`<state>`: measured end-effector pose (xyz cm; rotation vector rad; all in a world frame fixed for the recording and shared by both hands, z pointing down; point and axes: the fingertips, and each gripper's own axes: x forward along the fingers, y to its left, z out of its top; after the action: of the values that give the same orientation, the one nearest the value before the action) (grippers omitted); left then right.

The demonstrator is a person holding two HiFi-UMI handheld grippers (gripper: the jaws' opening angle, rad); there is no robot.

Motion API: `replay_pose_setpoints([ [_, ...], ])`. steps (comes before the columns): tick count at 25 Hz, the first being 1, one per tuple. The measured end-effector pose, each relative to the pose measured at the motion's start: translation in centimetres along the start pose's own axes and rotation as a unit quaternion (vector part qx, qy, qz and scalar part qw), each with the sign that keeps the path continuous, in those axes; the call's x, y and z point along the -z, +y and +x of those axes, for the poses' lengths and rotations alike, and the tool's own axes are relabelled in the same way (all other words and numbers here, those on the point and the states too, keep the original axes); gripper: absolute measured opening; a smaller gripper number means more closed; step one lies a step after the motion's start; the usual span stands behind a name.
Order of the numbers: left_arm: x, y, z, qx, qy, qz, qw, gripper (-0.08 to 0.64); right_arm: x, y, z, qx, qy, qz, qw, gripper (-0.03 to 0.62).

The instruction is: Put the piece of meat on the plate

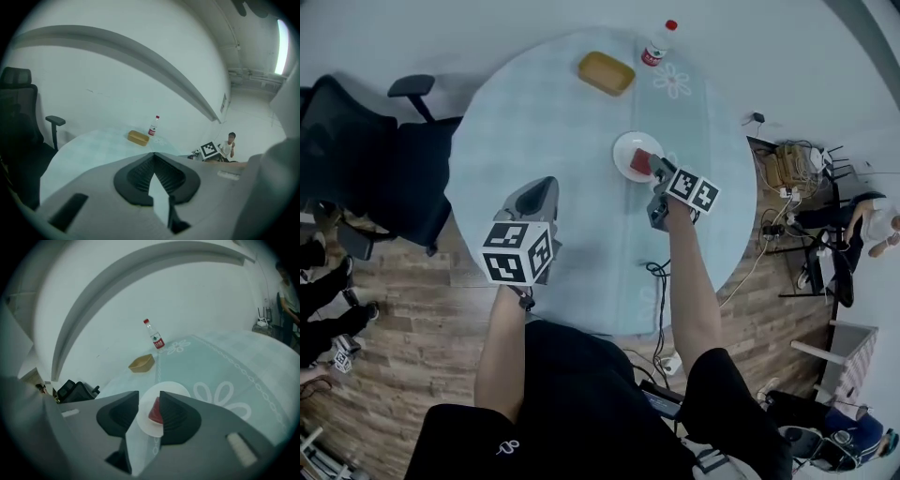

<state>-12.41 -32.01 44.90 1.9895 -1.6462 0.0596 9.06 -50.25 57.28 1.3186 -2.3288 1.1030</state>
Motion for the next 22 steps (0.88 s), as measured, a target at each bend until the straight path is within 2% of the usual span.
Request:
replay_pose_setpoints([
  [2, -0.7, -1.7, 0.5, 0.016, -0.007, 0.009, 0.9998, -0.005, -1.7, 2.5, -2.7, -0.011, -0.047, -0.033, 0.998, 0.044],
  [3, -1.2, -2.7, 0.7, 0.026, -0.015, 0.013, 0.9995, -0.005, -2.6, 4.0, -4.3, -0.022, -0.076, -0.045, 0.996, 0.006],
  [5, -2.5, -5.1, 0.9, 0.057, -0.044, 0.01, 0.9973, -0.005, -4.2, 7.5, -8.1, -0.067, -0.142, -0.056, 0.986, 0.008],
  [7, -4.0, -7.6, 0.6, 0.099, -0.085, -0.006, 0.9915, -0.005, -5.5, 11.0, -12.3, -0.114, -0.211, -0.066, 0.969, 0.008],
  [8, -4.6, -8.8, 0.4, 0.113, -0.099, -0.004, 0.9887, -0.005, -6.0, 12.2, -14.3, -0.123, -0.237, -0.075, 0.961, 0.008],
  [12, -5.6, -12.4, -0.5, 0.108, -0.116, 0.088, 0.9834, -0.005, -7.3, 15.4, -21.0, -0.091, -0.291, -0.151, 0.94, 0.008],
  [13, -5.9, -13.1, -0.9, 0.106, -0.121, 0.102, 0.9817, -0.005, -7.3, 16.1, -22.3, -0.081, -0.298, -0.17, 0.936, 0.008],
  [18, -7.0, -16.1, -2.8, 0.092, -0.144, 0.141, 0.975, -0.005, -5.8, 18.9, -26.9, -0.03, -0.302, -0.262, 0.916, 0.008],
  [22, -7.0, -16.4, -4.1, 0.083, -0.15, 0.153, 0.9731, -0.005, -5.0, 18.8, -27.8, -0.013, -0.295, -0.271, 0.916, 0.009],
])
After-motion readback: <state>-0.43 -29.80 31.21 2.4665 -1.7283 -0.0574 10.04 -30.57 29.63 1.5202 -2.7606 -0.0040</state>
